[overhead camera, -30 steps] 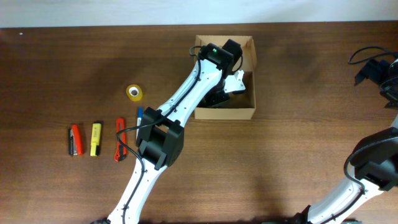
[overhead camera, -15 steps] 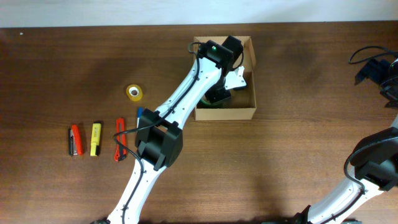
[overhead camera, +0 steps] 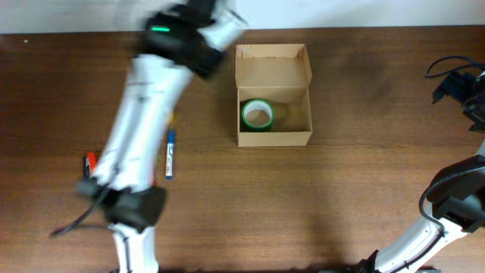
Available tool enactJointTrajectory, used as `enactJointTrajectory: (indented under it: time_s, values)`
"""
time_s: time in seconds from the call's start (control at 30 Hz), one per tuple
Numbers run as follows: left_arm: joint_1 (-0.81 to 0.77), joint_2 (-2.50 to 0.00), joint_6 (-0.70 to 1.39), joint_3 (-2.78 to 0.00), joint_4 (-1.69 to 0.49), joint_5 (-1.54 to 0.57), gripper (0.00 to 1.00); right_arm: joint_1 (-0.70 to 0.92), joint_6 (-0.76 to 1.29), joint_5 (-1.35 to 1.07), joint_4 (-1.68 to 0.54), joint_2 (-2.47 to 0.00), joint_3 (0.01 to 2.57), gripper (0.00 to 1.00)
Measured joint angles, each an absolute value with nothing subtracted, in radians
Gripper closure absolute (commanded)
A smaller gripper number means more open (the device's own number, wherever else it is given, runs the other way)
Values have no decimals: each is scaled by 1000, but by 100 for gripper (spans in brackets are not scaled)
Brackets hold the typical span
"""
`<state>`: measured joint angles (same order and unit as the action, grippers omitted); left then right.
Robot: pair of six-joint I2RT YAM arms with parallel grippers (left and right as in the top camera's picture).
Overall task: Pack container
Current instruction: 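Move the left gripper back to the small yellow tape roll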
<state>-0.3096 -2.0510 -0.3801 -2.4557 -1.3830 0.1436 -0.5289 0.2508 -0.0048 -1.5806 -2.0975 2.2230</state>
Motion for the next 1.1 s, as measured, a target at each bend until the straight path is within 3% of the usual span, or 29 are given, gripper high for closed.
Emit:
enactJointTrajectory:
  time_s: [0.13,0.27,0.5,0.73,1.1]
  values:
    - [-105,-1876,-323,-2240,-1293,167,78,-529,250,-6,-1581,-2098,2223,1]
    - [45,-1738,-288,-1973,-1192,158,59,-529,250,-7,-1577,-2098,2223,0]
    - [220,-1671,-268,-1748,-1201,104,47,-529,250,-6,-1563,-2098,2223,1]
    - [192,-1761,-264,-1726,-1176,6,48,-529,250,-6,-1558,-2098,2223,1]
    - [27,-2075,-230,-1740,-1134,-49,52,-529,250,-6,-1559,-2098,2223,1]
